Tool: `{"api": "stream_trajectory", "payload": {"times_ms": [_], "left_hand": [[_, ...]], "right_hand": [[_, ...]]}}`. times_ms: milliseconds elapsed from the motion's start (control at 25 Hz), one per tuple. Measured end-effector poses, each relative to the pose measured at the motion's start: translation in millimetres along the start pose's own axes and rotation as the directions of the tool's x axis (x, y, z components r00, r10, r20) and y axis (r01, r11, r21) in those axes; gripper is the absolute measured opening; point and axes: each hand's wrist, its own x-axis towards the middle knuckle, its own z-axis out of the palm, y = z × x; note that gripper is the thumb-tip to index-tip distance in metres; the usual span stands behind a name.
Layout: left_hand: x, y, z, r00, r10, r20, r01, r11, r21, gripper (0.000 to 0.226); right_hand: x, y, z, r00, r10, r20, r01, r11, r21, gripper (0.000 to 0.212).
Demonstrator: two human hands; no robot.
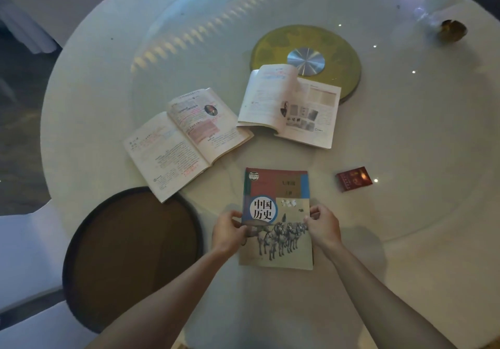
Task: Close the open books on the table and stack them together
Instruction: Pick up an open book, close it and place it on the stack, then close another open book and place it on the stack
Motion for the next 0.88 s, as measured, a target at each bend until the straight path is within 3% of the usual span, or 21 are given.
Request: {"api": "stream_trajectory", "payload": {"times_ms": [160,440,520,680,880], "left_hand": [[9.7,-1.3,-1.9,0.986,0.166,-0.019,-0.155,0.950,0.271,0.019],[34.9,14.2,-9.9,0.976,0.196,0.092,-0.216,0.909,0.357,0.023],[56.5,35.1,-18.2,0.967,0.246,0.070,-0.255,0.910,0.328,0.025],[112.8,113.9,-42.3,0.949,0.316,-0.006,-0.308,0.928,0.208,0.038],[173.3,188.6,-54.8,0.961,0.256,-0.106,-0.248,0.965,0.081,0.056]], "right_hand": [[0.7,-3.4,0.5,1.000,0.007,-0.027,-0.009,0.999,-0.054,0.001],[12.6,-16.4,-7.4,0.998,-0.029,-0.060,0.012,0.963,-0.269,0.009],[28.8,-33.4,-19.2,0.997,-0.027,-0.072,0.012,0.978,-0.208,0.013],[86.3,-69.9,-49.1,0.995,0.045,-0.088,-0.034,0.992,0.121,0.018],[147.9,-111.3,-71.7,0.996,0.042,-0.079,-0.025,0.978,0.205,0.044]]}}
